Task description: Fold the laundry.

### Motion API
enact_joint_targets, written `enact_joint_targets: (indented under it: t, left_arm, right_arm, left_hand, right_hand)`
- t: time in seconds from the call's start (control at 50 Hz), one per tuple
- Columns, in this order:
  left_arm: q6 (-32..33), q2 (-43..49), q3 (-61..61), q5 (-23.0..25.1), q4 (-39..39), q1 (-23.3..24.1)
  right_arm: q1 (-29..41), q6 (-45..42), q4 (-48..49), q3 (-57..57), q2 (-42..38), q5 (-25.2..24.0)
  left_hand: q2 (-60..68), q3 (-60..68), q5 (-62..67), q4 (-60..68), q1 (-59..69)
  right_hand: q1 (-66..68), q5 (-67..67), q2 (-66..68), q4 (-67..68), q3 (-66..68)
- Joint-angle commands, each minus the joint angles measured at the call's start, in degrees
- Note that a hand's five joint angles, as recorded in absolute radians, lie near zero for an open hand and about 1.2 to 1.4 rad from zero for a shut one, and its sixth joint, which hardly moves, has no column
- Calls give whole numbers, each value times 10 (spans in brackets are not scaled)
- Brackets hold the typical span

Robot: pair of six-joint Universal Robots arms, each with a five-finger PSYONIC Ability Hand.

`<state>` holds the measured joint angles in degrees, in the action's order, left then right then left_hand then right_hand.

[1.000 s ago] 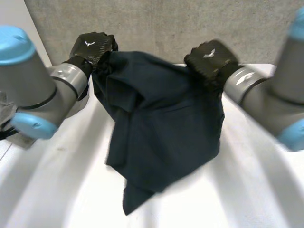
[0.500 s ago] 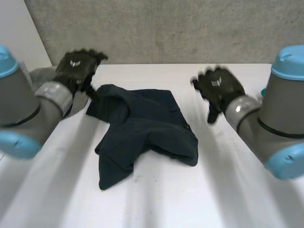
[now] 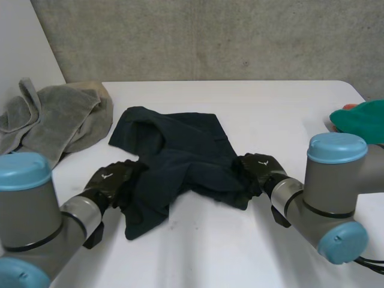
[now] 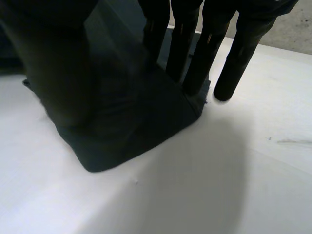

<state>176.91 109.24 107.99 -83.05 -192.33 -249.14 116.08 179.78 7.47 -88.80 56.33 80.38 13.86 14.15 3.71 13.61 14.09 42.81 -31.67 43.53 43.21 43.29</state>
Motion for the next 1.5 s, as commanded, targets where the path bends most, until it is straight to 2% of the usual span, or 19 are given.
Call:
enact_joint_targets:
  t: [0.02,0.04,0.08,0.12,0.18,0.28,0.38,0.46,0.52,0.58,0.7,0.82,0.9,0.92,1.0,1.06,1.1,1.24,1.5]
  left_arm:
    - [-4,60,-56,-3,-8,23]
    - [-4,57,-63,-5,-9,23]
    - [-2,43,-69,-22,-9,22]
    - [6,13,-74,-40,-6,20]
    - [13,-66,-89,-59,4,17]
    - [54,-173,-130,-57,36,9]
    - [162,-245,-210,-24,145,-32]
    - [223,-237,-265,37,207,-30]
    - [242,-218,-292,59,228,-32]
    - [247,-176,-326,62,238,-35]
    - [252,-60,-378,60,238,-34]
    - [262,69,-449,64,233,-28]
    - [267,148,-545,63,196,-25]
    - [267,159,-566,65,181,-23]
    - [255,184,-698,56,-23,-20]
    - [238,177,-705,54,-108,-20]
    - [213,157,-705,48,-163,-20]
    - [136,88,-620,46,-117,-39]
    - [133,17,-273,115,-2,-42]
  right_arm:
    - [3,7,42,20,-12,19]
    - [1,6,44,20,-10,22]
    - [-2,-5,48,20,11,22]
    - [-2,-12,42,24,31,19]
    - [-3,-64,29,25,118,16]
    - [-29,-230,-53,52,244,-3]
    - [-45,-333,-156,127,301,-4]
    - [-48,-355,-249,201,317,-6]
    - [-53,-359,-303,240,317,-14]
    - [-56,-366,-324,254,307,-18]
    - [-46,-432,-329,261,210,-5]
    - [-41,-433,-305,280,109,-1]
    - [-34,-403,-227,324,45,22]
    - [-31,-379,-175,352,28,36]
    - [-25,-314,34,416,14,78]
    - [-24,-298,158,420,26,95]
    - [-21,-298,199,414,43,99]
    - [-10,-294,197,333,106,83]
    - [-17,-305,92,45,141,-10]
  left_hand:
    - [292,290,294,295,290]
    - [531,528,533,534,529]
    - [661,658,662,663,658]
    - [661,659,663,664,659]
    - [661,659,663,664,659]
    - [661,659,663,664,659]
    - [661,659,663,664,659]
    - [661,659,663,664,659]
    - [661,659,663,664,659]
    - [661,659,663,664,659]
    - [661,659,663,664,659]
    - [661,659,663,664,659]
    - [661,659,663,664,659]
    - [661,659,663,664,659]
    - [661,659,663,664,659]
    - [661,659,663,664,659]
    - [661,659,663,664,659]
    - [661,659,663,664,659]
    - [661,659,663,664,659]
  right_hand:
    - [372,-383,364,368,367]
    - [372,-383,365,368,367]
    - [372,-383,365,368,367]
    - [372,-383,365,368,367]
    - [372,-383,365,368,367]
    - [372,-383,365,368,367]
    - [372,-383,365,368,367]
    - [372,-383,365,368,367]
    - [372,-383,365,368,367]
    - [372,-383,365,368,367]
    - [372,-383,365,368,367]
    - [372,-383,365,368,367]
    - [372,-383,365,368,367]
    - [372,-383,365,368,367]
    - [372,-383,365,368,367]
    - [372,-383,365,368,367]
    - [372,-383,365,368,367]
    - [372,-383,365,368,367]
    - [372,-383,365,368,367]
